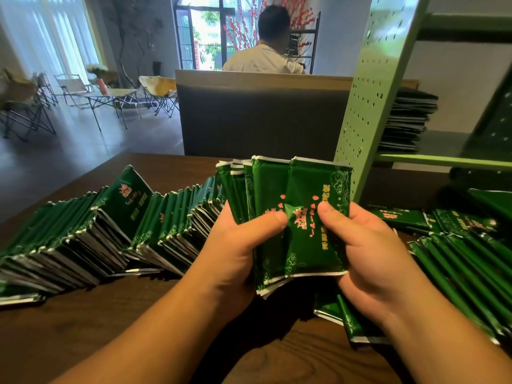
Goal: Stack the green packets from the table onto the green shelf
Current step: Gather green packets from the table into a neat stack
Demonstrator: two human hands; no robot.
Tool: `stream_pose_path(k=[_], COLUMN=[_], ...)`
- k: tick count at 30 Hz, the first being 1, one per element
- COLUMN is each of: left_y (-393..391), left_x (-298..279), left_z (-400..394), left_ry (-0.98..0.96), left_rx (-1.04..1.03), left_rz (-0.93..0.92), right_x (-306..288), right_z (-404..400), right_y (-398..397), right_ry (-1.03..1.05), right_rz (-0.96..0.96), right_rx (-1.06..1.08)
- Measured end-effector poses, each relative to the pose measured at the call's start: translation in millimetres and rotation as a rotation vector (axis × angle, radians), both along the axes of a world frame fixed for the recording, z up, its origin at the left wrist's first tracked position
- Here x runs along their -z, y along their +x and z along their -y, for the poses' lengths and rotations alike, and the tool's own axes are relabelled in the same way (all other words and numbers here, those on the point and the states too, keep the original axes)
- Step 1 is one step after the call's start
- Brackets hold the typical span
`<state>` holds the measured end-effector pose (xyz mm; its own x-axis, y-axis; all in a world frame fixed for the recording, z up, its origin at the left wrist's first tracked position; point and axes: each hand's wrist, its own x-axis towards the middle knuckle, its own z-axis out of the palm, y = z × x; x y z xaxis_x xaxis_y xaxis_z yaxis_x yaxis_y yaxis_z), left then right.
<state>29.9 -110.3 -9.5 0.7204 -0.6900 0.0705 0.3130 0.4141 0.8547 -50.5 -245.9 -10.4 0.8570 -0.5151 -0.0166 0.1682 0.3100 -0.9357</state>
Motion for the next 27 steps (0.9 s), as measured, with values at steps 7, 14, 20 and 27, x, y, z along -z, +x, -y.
stream_pose_path(k=[7,14,20,27], left_y=[-13,-5,4,1], left_x=[-9,-4,7,10], left_z=[1,2,2,4], left_ry=[0.050,0.021,0.083,0.077], left_rx=[-0.107,-0.126,-0.237,-0.209], left_rz=[0.024,0.056,0.288,0.374], right_x=[2,5,5,-1], right_z=[1,4,-1,-13], right_y=[2,4,-2,-5], right_ry=[-0.229,-0.358,-0.596,-0.605], right_rz=[-0.006,0.053,0.059,0.052], right_rx=[0.169,0.400,0.481,0.303])
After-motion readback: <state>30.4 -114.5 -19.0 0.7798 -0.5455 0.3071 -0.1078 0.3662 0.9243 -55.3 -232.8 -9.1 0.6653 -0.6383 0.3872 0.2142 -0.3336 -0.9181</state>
